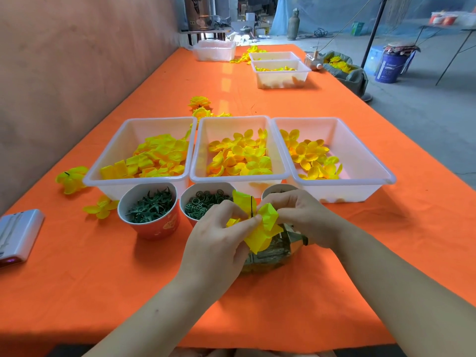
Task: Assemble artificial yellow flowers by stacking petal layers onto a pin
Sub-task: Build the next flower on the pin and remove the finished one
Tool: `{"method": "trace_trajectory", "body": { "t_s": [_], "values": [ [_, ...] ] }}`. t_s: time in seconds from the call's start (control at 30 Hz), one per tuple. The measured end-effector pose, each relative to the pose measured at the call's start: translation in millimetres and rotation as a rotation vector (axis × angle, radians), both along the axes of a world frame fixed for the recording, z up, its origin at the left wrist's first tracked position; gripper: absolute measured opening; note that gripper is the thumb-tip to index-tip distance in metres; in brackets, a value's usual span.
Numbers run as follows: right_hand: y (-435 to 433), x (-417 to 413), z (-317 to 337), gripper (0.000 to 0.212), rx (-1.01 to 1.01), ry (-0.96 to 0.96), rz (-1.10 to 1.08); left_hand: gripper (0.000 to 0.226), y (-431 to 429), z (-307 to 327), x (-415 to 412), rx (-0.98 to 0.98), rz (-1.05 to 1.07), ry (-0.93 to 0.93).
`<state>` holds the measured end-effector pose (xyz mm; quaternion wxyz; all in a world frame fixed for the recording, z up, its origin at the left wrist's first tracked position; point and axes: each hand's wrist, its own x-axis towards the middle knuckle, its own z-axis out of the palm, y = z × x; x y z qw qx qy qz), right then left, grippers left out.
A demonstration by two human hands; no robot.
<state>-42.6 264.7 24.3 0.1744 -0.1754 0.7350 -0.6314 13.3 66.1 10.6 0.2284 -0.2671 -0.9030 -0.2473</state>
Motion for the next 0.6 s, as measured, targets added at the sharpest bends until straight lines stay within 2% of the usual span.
{"method": "trace_trajectory", "body": {
  "t_s": [0.03, 0.1, 0.13, 0.23, 0.43, 0.6],
  "values": [
    [-0.7, -2.7, 2.9, 0.019, -0.006, -0.065, -0.067, 0.050, -0.7, -1.5, -1.4, 0.008, -0.004, -0.003],
    [1.4, -5.9, 7.8, 0.043, -0.002, -0.185, -0.198, 0.048, -1.8, -2.7, -4.0, 0.005, -0.024, 0.004],
    [4.2, -5.1, 8.5, 0.050, 0.033, -0.142, -0.202, 0.046, -2.3, -2.3, -5.5, -0.001, -0.032, 0.012],
    [9.2, 5.1, 9.1, 0.025, 0.166, 0.107, -0.140, 0.037, -5.3, -2.3, -12.0, 0.000, -0.047, 0.034],
    [4.4, 3.0, 9.2, 0.023, 0.178, 0.130, -0.206, 0.037, -7.4, -2.8, -20.7, 0.172, -0.088, -0.050],
    [-0.9, 0.1, 11.9, 0.021, 0.224, 0.165, -0.247, 0.037, -7.3, -4.3, -21.7, 0.210, -0.108, -0.047]
  ]
}}
